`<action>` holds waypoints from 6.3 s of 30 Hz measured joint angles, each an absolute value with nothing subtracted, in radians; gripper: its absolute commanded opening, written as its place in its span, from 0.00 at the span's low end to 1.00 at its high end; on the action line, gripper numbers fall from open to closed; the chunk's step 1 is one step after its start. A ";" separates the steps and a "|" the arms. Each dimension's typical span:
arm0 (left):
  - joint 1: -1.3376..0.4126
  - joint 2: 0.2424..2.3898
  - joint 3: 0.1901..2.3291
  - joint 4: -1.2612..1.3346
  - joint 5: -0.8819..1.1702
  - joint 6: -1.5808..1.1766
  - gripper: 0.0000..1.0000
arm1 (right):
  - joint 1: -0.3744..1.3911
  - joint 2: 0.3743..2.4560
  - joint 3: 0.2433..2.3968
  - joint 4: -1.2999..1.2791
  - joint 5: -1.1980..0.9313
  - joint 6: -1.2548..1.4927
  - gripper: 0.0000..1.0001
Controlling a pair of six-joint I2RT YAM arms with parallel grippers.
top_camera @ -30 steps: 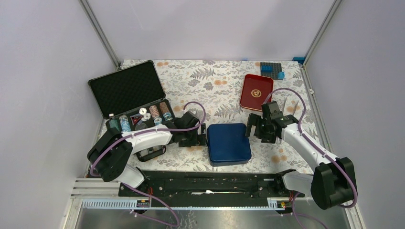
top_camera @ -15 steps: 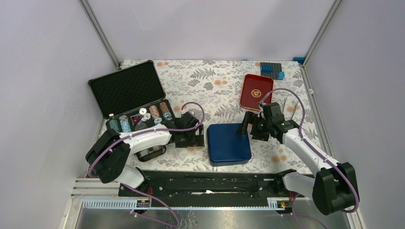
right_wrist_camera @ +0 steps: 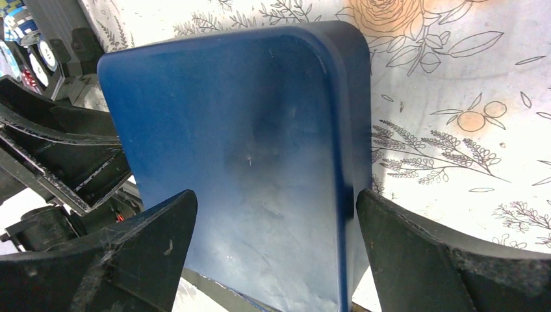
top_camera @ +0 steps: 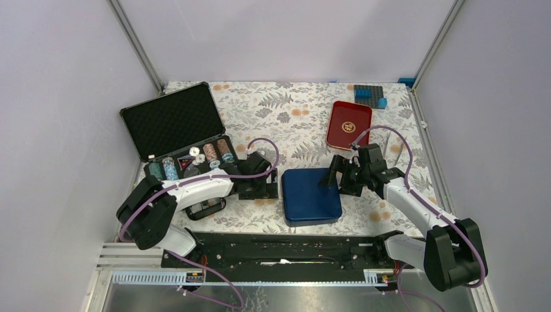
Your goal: Pack the chocolate
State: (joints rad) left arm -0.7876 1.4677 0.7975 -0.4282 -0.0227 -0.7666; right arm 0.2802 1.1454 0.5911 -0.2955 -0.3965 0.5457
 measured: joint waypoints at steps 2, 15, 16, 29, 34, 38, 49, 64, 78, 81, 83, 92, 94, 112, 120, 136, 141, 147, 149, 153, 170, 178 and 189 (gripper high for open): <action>-0.788 1.468 0.798 -0.427 -0.022 -0.766 0.91 | 0.279 1.145 0.591 -0.292 -0.407 0.548 1.00; -0.788 1.505 0.804 -0.402 -0.007 -0.764 0.91 | 0.274 1.126 0.591 -0.279 -0.442 0.558 1.00; -0.788 1.507 0.805 -0.398 -0.007 -0.763 0.91 | 0.274 1.123 0.591 -0.279 -0.443 0.558 1.00; -0.788 1.510 0.810 -0.405 -0.009 -0.752 0.91 | 0.274 1.114 0.591 -0.284 -0.439 0.558 1.00; -0.787 1.489 0.830 -0.487 -0.060 -0.739 0.92 | 0.274 1.113 0.638 -0.366 -0.370 0.531 1.00; -0.784 1.407 0.895 -0.584 -0.106 -0.729 0.91 | 0.274 1.083 0.718 -0.445 -0.280 0.499 0.99; -0.838 1.342 1.028 -0.437 0.099 -0.758 0.91 | 0.405 1.060 0.804 -0.536 -0.132 0.476 0.80; -0.843 1.497 0.868 -0.333 0.150 -0.780 0.90 | 0.480 1.121 0.638 -0.345 -0.203 0.559 0.37; -0.843 1.371 0.970 -0.421 0.127 -0.767 0.89 | 0.489 1.100 0.726 -0.452 -0.194 0.565 0.37; -0.843 1.343 0.997 -0.387 0.188 -0.767 0.84 | 0.491 1.072 0.757 -0.472 -0.183 0.566 0.36; -0.846 1.344 0.999 -0.371 0.232 -0.768 0.78 | 0.491 1.053 0.766 -0.483 -0.173 0.566 0.36; -0.884 1.397 0.753 -0.118 0.434 -0.858 0.53 | 0.491 1.037 0.717 -0.497 -0.150 0.579 0.38; -0.888 1.437 0.752 -0.057 0.460 -0.866 0.53 | 0.491 1.039 0.708 -0.497 -0.148 0.581 0.37; -0.924 1.332 0.862 -0.283 0.408 -0.816 0.35 | 0.529 0.945 0.772 -0.617 -0.107 0.591 0.04; -0.929 1.490 0.739 -0.074 0.515 -0.877 0.08 | 0.574 0.987 0.571 -0.484 -0.178 0.684 0.00; -0.941 1.341 1.028 -0.441 0.152 -0.777 0.14 | 0.576 1.040 0.834 -0.528 0.002 0.605 0.03; -0.913 1.512 1.047 -0.430 0.029 -0.770 0.11 | 0.576 1.207 0.829 -0.480 0.045 0.571 0.00; -0.888 1.632 1.067 -0.344 0.021 -0.776 0.11 | 0.576 1.315 0.820 -0.414 0.047 0.545 0.01; -0.887 1.633 1.083 -0.368 0.009 -0.761 0.13 | 0.576 1.307 0.820 -0.433 0.057 0.535 0.02; -0.884 1.623 1.144 -0.466 -0.040 -0.718 0.16 | 0.576 1.270 0.883 -0.482 0.101 0.500 0.03; -0.841 1.694 1.167 -0.391 -0.109 -0.671 0.13 | 0.569 1.387 0.875 -0.372 0.188 0.430 0.02; -0.843 1.669 1.214 -0.508 -0.133 -0.623 0.35 | 0.567 1.314 0.987 -0.485 0.229 0.410 0.91; -0.843 1.234 1.337 -0.554 -0.351 -0.522 0.99 | 0.237 1.161 1.213 -0.490 0.369 0.376 0.99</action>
State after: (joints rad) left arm -0.8429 1.2335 1.3369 -0.5545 -0.3508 -0.5224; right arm 0.2367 1.1614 1.2133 -0.4896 0.3691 0.3763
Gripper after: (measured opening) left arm 0.985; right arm 0.993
